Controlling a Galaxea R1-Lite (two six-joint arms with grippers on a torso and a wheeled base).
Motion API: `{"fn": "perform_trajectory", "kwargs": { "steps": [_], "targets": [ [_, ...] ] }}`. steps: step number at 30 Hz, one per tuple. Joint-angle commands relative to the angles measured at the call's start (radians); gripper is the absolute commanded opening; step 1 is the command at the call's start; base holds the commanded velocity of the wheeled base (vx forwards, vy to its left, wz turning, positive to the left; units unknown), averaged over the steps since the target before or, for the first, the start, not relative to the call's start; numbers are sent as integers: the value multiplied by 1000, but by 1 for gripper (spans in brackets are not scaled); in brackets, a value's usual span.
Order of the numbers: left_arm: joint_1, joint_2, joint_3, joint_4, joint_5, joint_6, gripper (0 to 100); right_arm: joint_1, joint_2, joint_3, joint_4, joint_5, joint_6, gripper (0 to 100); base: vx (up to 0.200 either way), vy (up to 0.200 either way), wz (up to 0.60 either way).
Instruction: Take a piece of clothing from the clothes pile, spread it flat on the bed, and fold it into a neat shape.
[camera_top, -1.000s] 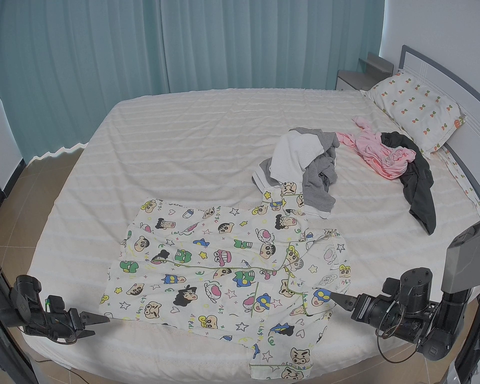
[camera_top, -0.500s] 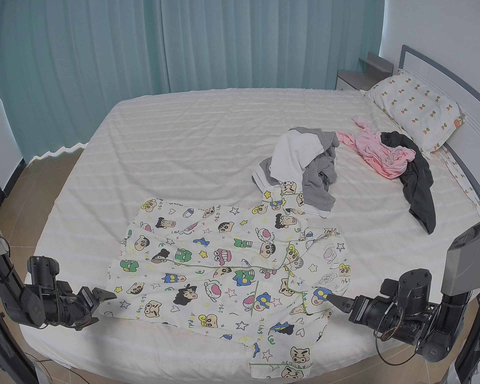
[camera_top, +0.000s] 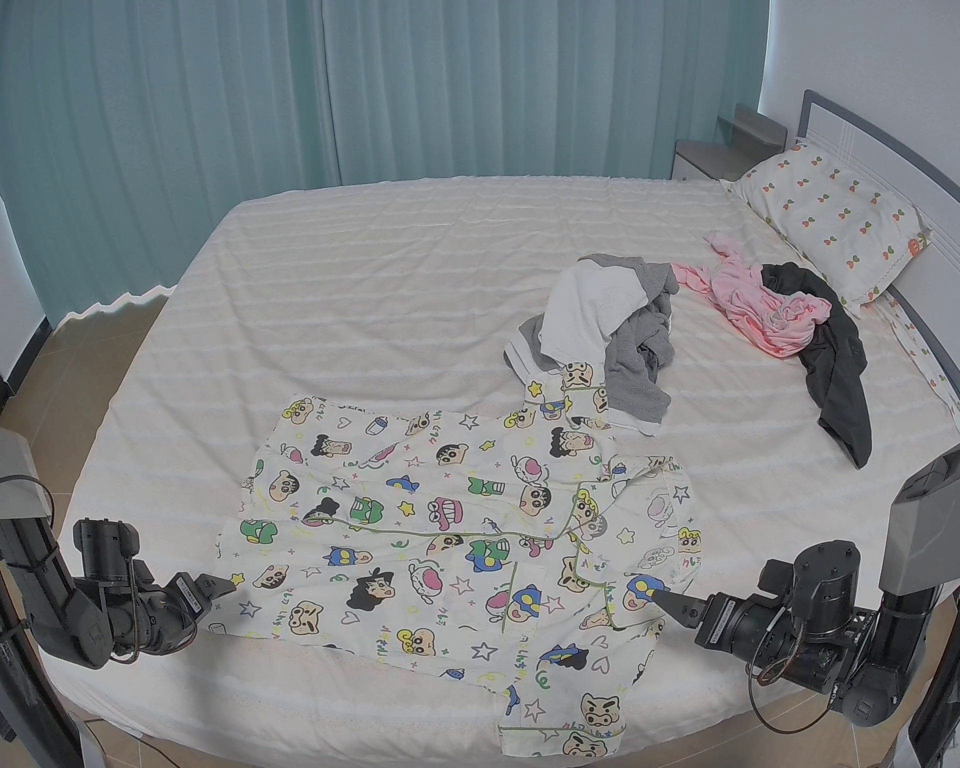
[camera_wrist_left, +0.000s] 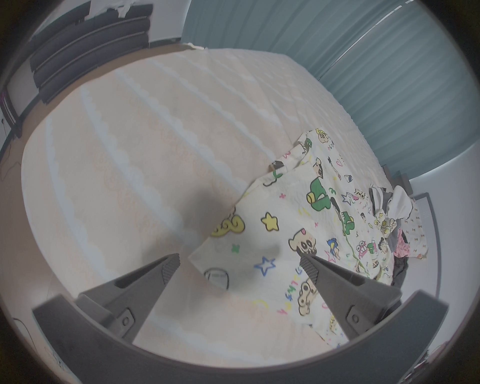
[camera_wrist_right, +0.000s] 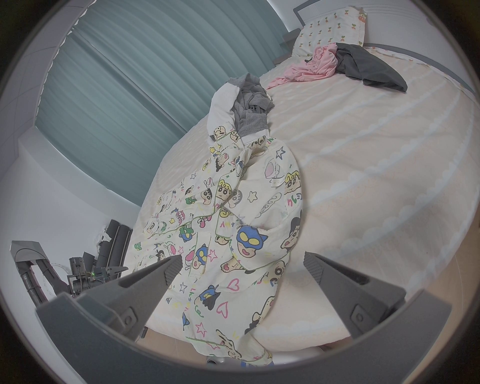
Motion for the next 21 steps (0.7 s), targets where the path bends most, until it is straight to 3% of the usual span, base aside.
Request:
{"fn": "perform_trajectory", "kwargs": {
  "steps": [1, 7, 16, 17, 21],
  "targets": [
    [-24, 129, 29, -101, 55, 31, 100, 1, 1, 18, -13, 0, 0, 100, 0, 0, 0],
    [-37, 194, 51, -229, 65, 34, 100, 1, 2, 18, -13, 1, 1, 100, 0, 0, 0],
    [-38, 221, 23, -236, 71, 34, 100, 8, 4, 18, -13, 1, 3, 100, 0, 0, 0],
    [-38, 221, 23, -236, 71, 33, 0, 11, 4, 18, -13, 1, 3, 100, 0, 0, 0],
    [-40, 214, 37, -238, 71, 34, 0, 25, 19, 18, -13, 0, 3, 100, 0, 0, 0]
  ]
}}
